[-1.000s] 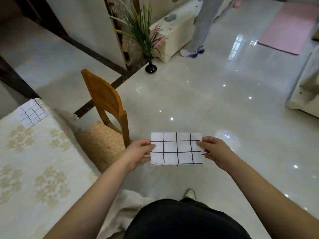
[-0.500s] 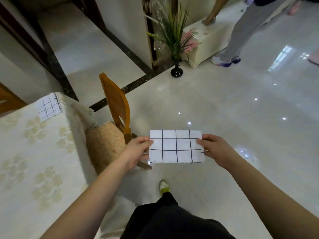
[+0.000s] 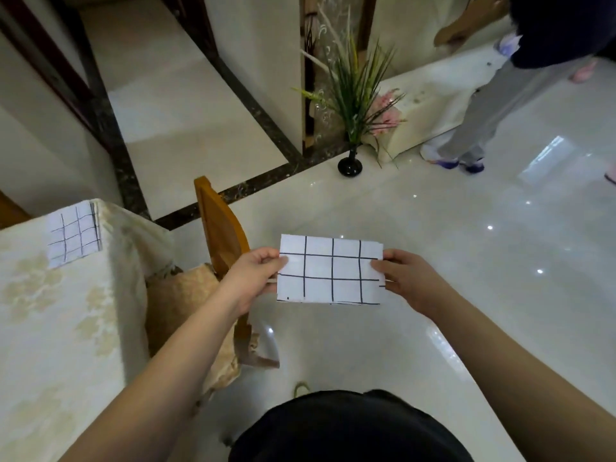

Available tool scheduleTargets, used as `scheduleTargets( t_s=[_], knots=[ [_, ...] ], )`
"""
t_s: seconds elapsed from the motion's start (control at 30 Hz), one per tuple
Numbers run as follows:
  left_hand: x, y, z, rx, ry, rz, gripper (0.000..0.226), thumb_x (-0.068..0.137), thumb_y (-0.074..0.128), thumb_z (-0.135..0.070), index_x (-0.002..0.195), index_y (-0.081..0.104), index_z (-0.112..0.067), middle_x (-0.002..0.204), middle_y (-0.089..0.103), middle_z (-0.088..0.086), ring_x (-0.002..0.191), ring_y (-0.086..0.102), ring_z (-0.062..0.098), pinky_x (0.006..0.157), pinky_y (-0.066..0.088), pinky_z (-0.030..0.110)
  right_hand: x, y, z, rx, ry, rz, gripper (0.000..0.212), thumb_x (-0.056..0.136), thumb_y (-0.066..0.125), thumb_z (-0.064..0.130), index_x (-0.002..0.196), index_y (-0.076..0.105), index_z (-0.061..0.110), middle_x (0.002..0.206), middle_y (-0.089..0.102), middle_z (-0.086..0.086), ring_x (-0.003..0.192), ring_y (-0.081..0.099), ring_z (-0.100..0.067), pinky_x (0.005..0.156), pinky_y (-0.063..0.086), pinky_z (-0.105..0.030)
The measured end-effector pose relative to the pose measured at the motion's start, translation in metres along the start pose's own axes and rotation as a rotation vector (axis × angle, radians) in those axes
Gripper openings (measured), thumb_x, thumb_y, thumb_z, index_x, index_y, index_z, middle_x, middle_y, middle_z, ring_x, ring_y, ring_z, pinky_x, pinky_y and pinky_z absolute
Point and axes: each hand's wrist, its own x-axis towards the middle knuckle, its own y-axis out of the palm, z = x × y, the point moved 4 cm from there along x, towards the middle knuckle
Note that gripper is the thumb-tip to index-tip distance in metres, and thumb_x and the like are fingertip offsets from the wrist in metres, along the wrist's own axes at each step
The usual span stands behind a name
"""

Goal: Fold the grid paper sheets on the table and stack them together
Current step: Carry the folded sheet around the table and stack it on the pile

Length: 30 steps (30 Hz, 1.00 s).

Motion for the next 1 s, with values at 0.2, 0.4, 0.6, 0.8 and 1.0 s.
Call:
scheduleTargets(
  t_s=[0.2, 0.4, 0.6, 0.8, 1.0],
  knots=[
    [0.050, -0.011, -0.030, -0.020, -0.015, -0.066, 0.017, 0.095, 0.057, -0.011, 0.109, 0.065, -0.004, 0.101, 0.072, 0.011, 0.093, 0.069, 0.024, 0.067, 0.059, 0.027, 0.069, 0.013, 0.042, -0.068, 0.009, 0.059, 0.013, 0.090, 0.061, 0.003, 0.102, 0.065, 0.003, 0.093, 0.070, -0.009, 0.076, 0.068, -0.017, 0.061, 0.055, -0.023],
    [0.103, -0.015, -0.050, -0.029, -0.045, -0.155, 0.017, 0.094, 0.059, -0.013, 0.109, 0.064, -0.005, 0.105, 0.072, 0.012, 0.099, 0.069, 0.028, 0.085, 0.057, 0.045, 0.158, 0.020, 0.077, -0.108, 0.020, 0.162, 0.014, 0.092, 0.060, 0.006, 0.104, 0.065, 0.001, 0.099, 0.070, -0.013, 0.084, 0.068, -0.019, 0.066, 0.056, -0.025],
    [0.145, -0.005, -0.089, -0.096, -0.067, -0.254, 0.016, 0.094, 0.061, -0.016, 0.107, 0.065, -0.010, 0.105, 0.072, 0.008, 0.097, 0.070, 0.022, 0.087, 0.057, 0.044, 0.237, 0.020, 0.121, -0.162, 0.045, 0.252, 0.013, 0.091, 0.061, 0.006, 0.103, 0.067, 0.004, 0.099, 0.072, -0.012, 0.087, 0.070, -0.021, 0.064, 0.056, -0.024],
    [0.174, -0.008, -0.111, -0.245, -0.114, -0.353, 0.024, 0.094, 0.059, -0.017, 0.113, 0.062, -0.004, 0.110, 0.069, 0.016, 0.100, 0.068, 0.029, 0.086, 0.057, 0.044, 0.299, 0.042, 0.166, -0.233, 0.048, 0.362, 0.014, 0.090, 0.063, 0.006, 0.103, 0.066, 0.002, 0.102, 0.070, -0.017, 0.087, 0.069, -0.025, 0.070, 0.057, -0.031],
    [0.206, -0.047, -0.114, -0.338, -0.153, -0.465, 0.022, 0.094, 0.058, -0.024, 0.112, 0.065, -0.012, 0.107, 0.071, 0.011, 0.099, 0.068, 0.029, 0.088, 0.056, 0.046, 0.352, 0.100, 0.187, -0.292, 0.064, 0.461, 0.016, 0.090, 0.062, 0.005, 0.105, 0.064, 0.000, 0.100, 0.069, -0.018, 0.087, 0.067, -0.027, 0.077, 0.057, -0.036]
  ],
)
